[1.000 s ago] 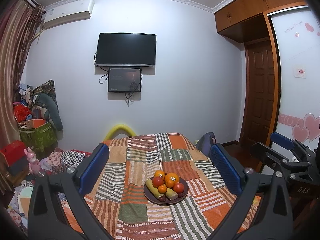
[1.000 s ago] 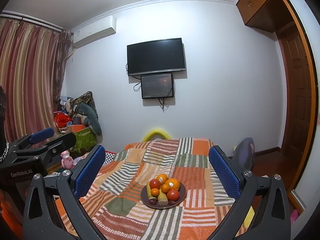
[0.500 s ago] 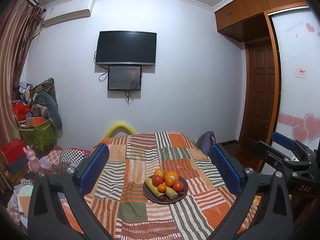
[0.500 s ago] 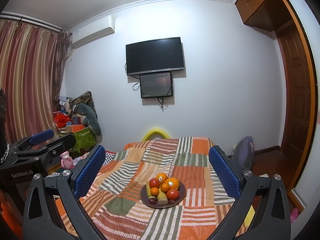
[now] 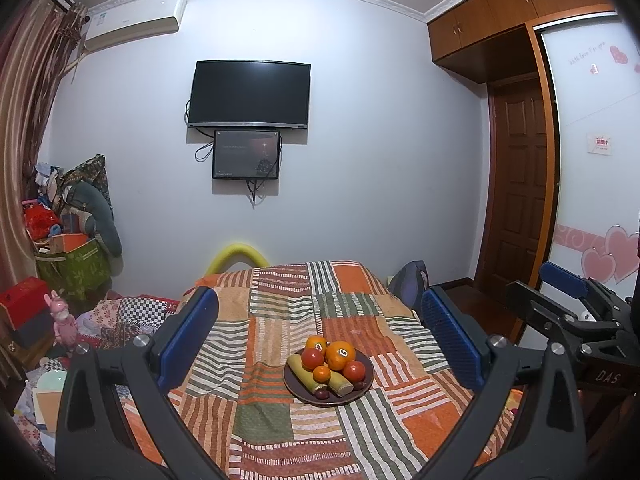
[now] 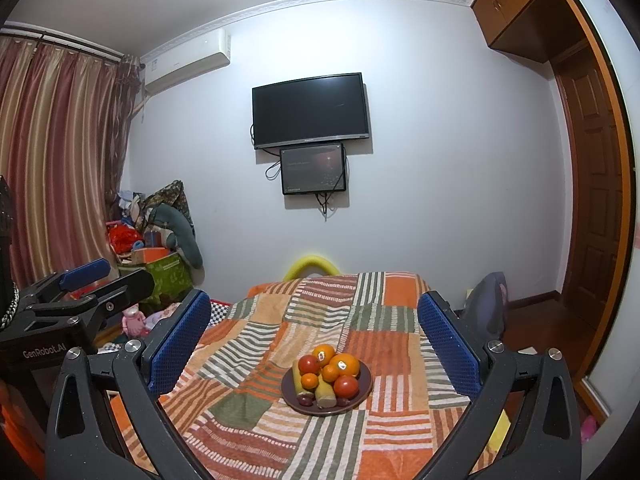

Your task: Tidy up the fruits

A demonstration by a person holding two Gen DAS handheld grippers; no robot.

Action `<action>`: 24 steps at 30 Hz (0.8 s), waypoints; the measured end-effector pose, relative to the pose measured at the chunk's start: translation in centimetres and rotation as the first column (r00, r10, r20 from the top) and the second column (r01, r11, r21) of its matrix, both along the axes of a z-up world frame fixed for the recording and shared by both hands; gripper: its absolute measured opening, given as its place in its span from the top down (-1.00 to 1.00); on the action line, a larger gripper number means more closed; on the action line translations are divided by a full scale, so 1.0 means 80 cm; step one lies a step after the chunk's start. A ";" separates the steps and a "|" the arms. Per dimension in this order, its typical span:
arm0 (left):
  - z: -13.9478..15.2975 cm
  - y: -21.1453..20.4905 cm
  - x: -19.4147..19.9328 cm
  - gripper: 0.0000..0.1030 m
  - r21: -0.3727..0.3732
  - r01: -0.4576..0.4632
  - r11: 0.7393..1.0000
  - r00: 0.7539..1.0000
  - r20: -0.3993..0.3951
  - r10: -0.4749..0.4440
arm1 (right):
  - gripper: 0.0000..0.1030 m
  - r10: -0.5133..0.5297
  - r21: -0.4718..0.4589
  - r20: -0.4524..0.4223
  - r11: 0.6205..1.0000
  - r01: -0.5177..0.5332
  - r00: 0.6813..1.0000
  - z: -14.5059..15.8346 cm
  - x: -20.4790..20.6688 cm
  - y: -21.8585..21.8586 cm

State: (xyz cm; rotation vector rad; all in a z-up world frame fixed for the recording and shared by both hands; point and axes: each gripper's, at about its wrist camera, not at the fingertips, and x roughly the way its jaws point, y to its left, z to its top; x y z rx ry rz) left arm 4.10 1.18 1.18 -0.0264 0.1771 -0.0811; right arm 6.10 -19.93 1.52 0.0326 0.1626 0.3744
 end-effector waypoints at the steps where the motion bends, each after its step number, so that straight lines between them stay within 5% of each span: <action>1: 0.000 0.000 0.000 -1.00 0.001 -0.001 1.000 1.000 0.001 0.001 | -1.00 0.000 -0.001 0.000 1.000 0.000 1.000 0.000 0.000 0.000; 24: -0.004 0.000 0.005 -1.00 -0.013 0.041 0.999 0.999 -0.020 -0.041 | -1.00 0.016 0.003 -0.006 1.000 -0.016 1.000 -0.002 0.003 0.002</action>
